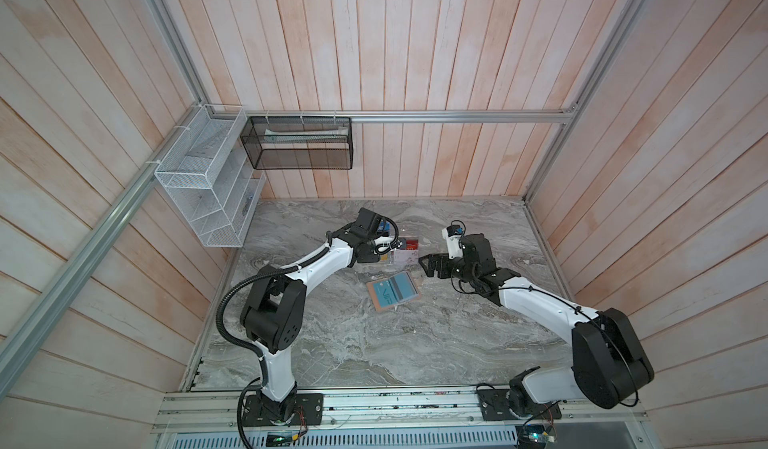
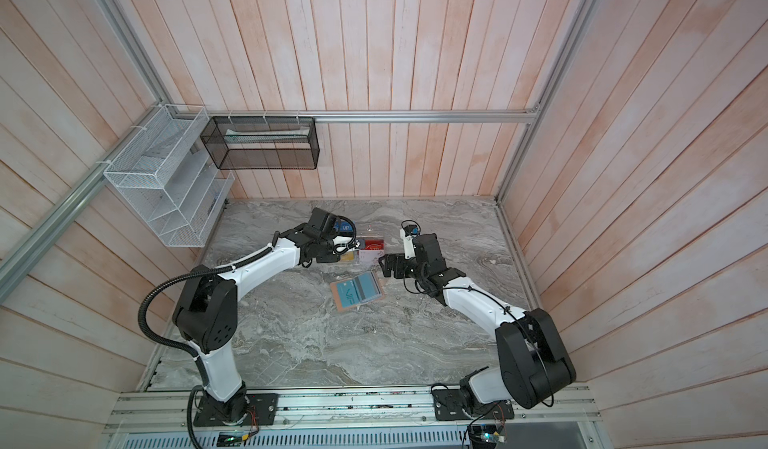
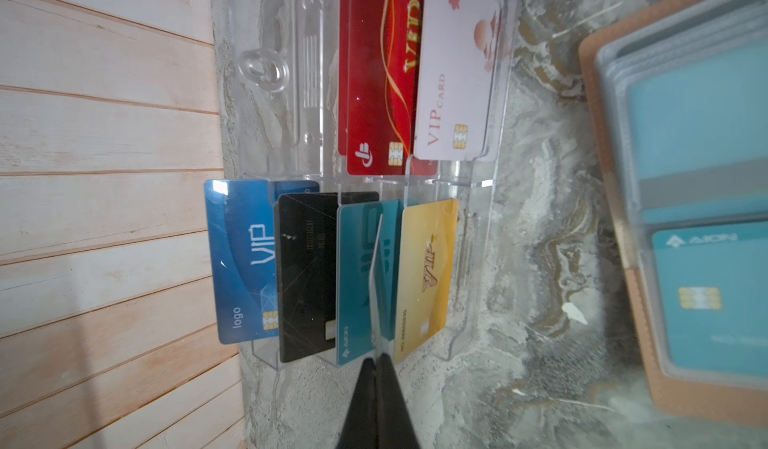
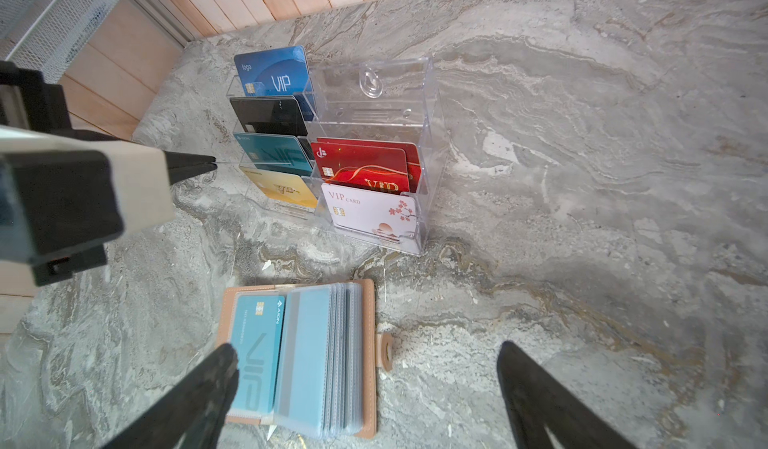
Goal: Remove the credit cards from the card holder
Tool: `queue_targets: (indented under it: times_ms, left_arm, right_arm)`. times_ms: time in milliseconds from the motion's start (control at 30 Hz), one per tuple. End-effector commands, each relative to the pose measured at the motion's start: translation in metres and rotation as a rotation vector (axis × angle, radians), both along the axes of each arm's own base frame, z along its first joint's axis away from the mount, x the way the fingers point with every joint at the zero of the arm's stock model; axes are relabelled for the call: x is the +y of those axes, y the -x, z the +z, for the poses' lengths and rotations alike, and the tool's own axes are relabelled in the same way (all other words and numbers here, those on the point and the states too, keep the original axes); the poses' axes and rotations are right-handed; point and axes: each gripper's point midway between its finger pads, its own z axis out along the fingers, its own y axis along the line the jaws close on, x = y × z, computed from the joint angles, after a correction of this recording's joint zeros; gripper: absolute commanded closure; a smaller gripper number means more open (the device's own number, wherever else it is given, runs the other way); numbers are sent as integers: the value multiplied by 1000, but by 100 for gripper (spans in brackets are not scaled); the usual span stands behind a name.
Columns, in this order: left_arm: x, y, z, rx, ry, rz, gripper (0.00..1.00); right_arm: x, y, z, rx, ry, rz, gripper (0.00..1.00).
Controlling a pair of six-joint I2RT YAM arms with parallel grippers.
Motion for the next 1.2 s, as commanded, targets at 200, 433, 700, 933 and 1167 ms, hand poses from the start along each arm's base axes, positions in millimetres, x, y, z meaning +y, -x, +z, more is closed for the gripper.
queue_targets:
  times_ms: [200, 433, 700, 933, 1167]
  left_arm:
    - [-7, -16, 5, -42, -29, -23, 100]
    - [-8, -18, 5, -43, -52, -41, 100]
    - [-5, -15, -2, -33, -74, -42, 100]
    - [-5, -19, 0, -38, -92, -54, 100]
    - [-9, -21, -3, -30, -110, -69, 100]
  right_arm:
    - [2, 7, -4, 6, -16, 31, 2]
    - [3, 7, -4, 4, -21, 34, 2]
    - [1, 9, -8, 4, -26, 29, 2]
    - [2, 10, -9, 7, -33, 37, 2]
    - [5, 11, -6, -10, -42, 60, 2]
